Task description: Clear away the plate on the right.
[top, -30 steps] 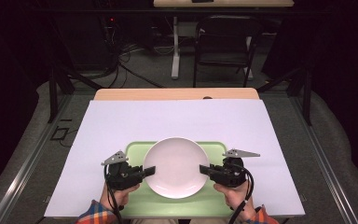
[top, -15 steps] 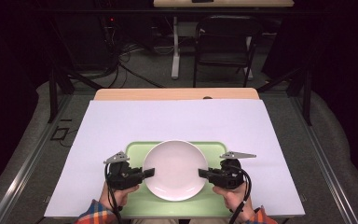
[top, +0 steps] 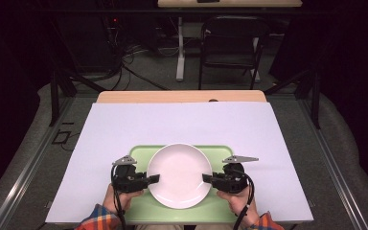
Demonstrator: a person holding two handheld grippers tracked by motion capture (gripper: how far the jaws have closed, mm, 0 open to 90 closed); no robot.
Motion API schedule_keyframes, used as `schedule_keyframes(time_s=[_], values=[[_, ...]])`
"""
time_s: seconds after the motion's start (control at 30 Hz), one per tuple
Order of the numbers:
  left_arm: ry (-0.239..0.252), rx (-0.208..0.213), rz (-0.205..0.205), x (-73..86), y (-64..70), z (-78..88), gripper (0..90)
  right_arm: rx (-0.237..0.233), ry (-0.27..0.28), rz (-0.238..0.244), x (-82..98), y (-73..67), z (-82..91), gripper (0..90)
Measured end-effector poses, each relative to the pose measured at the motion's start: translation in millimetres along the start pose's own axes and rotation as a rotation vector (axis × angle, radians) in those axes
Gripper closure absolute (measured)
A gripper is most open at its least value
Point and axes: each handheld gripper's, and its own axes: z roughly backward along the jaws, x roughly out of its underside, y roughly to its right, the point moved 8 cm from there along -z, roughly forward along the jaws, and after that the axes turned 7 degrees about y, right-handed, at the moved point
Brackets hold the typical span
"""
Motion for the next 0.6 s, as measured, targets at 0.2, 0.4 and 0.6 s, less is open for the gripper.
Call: schedule_keyframes(time_s=[0.2,0.4,0.6], values=[[-0.015,-0.008,-0.003,1.5,-3.8,-3.7,65.7,0.012,-0.008,0.022,1.1,2.6,-5.2,70.6],[-0.024,-0.022,-0.010,3.6,-7.4,-7.2,63.9,0.020,-0.020,0.030,2.3,5.1,-8.6,69.1],[-0.033,-0.040,-0.018,5.5,-10.7,-11.3,61.5,0.037,-0.032,0.034,3.8,7.8,-12.3,67.4]])
